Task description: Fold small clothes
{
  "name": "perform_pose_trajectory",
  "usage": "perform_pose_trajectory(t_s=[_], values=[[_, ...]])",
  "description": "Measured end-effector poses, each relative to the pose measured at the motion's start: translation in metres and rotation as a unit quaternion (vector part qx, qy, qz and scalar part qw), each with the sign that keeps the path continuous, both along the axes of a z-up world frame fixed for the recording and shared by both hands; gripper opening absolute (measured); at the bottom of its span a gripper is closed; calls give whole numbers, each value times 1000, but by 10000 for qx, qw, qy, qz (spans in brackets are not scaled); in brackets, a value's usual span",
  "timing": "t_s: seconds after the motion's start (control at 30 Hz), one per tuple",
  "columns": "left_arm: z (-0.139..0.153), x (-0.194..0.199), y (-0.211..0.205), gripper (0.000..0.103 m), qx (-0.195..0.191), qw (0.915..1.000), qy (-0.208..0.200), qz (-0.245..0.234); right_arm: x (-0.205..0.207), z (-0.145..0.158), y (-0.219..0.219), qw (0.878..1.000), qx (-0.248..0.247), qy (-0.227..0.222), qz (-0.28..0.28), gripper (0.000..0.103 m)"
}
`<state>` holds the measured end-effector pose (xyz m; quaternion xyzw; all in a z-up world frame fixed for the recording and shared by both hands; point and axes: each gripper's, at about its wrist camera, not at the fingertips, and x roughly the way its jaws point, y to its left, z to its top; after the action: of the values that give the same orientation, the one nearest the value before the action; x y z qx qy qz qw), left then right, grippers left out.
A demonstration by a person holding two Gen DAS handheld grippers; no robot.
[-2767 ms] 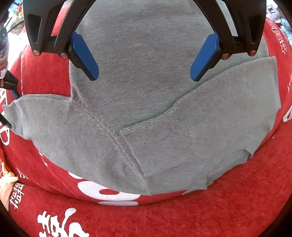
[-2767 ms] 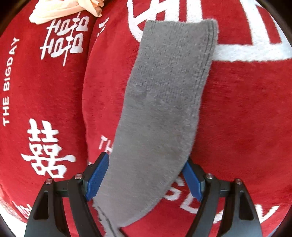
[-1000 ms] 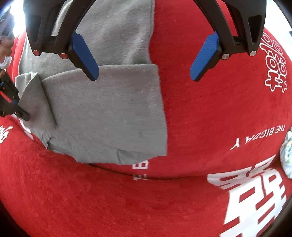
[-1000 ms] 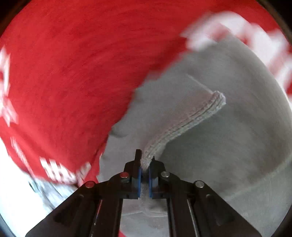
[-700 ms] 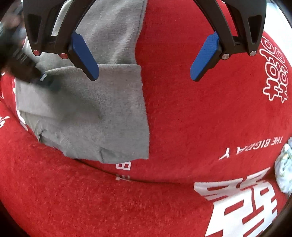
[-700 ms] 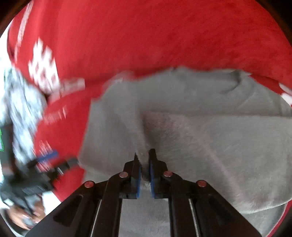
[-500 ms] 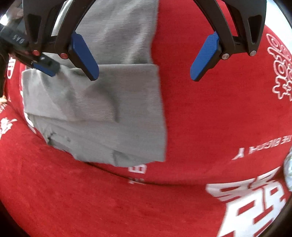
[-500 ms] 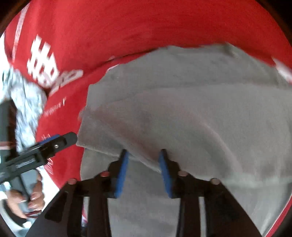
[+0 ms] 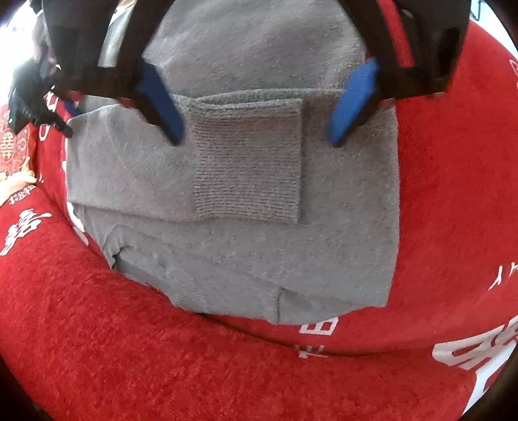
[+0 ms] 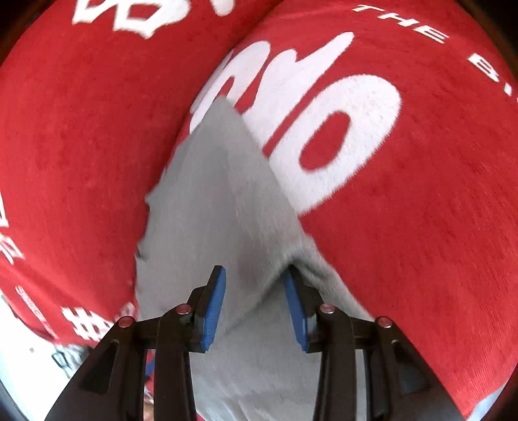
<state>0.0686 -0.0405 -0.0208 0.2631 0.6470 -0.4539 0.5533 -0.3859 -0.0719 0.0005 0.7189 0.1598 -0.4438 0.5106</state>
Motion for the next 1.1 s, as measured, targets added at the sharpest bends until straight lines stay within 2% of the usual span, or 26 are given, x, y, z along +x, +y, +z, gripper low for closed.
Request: perform_pose_trajectory(t_s=[0.03,0.1,0.17,0.23,0.33,0.43,0.47,0.53,0.57,0.63,0.7,0.73,0.87,0.93,0.97,1.0,1.03,1.1], values=[[-1,-1,-2,62,55,10000,-17,-39,2,2,-5,10000,-26,45,74,6],[-2,-3,-5,34,109,9998,-144,-119,9,14,-14,9992,-263,167,266,7],[2,-4,-6,19,32,9999,-3,-113,2,22,-17,9983,-450,158,332,7],[3,-6,-5,19,-47,9999,130,-61,-16,19,-19,9986,-442,141,271,6],[1,-15,-6,19,-1,9999,-43,-143,-31,2,-12,9988,-196,245,382,7],[2,-24,-7,19,10,9995,-221,-213,-33,-2,-9,9990,-172,195,359,5],[5,-25,-6,19,31,9991,-331,-260,-32,0,-9,9992,-121,108,352,11],[10,-26,-7,19,55,9982,-494,-325,-29,11,-11,9972,-67,123,729,19],[15,-25,-5,19,40,9975,-622,-342,-25,23,-11,9943,-217,210,1018,27],[24,-25,-4,19,-26,9964,-774,-340,-31,44,-11,9905,-527,295,1232,33],[31,-26,-6,20,-96,9955,-880,-341,-38,54,-21,9891,-752,447,1183,47],[34,-26,-7,20,-123,9952,-912,-342,-41,54,-29,9889,-776,568,1131,48],[28,-33,-19,20,-107,9951,-919,-347,-44,28,-69,9913,-500,729,976,48],[23,-34,-23,20,-78,9951,-910,-386,-30,12,-84,9910,-395,696,1077,48],[20,-37,-23,20,-70,9947,-935,-418,-24,6,-88,9900,-307,689,1195,43],[18,-40,-24,20,-52,9941,-982,-456,-16,4,-91,9866,-255,783,1410,8],[16,-44,-24,20,-27,9933,-1043,-500,-10,6,-92,9826,-289,918,1590,8],[10,-50,-24,20,34,9906,-1222,-608,-2,23,-91,9703,-673,1334,1901,8]])
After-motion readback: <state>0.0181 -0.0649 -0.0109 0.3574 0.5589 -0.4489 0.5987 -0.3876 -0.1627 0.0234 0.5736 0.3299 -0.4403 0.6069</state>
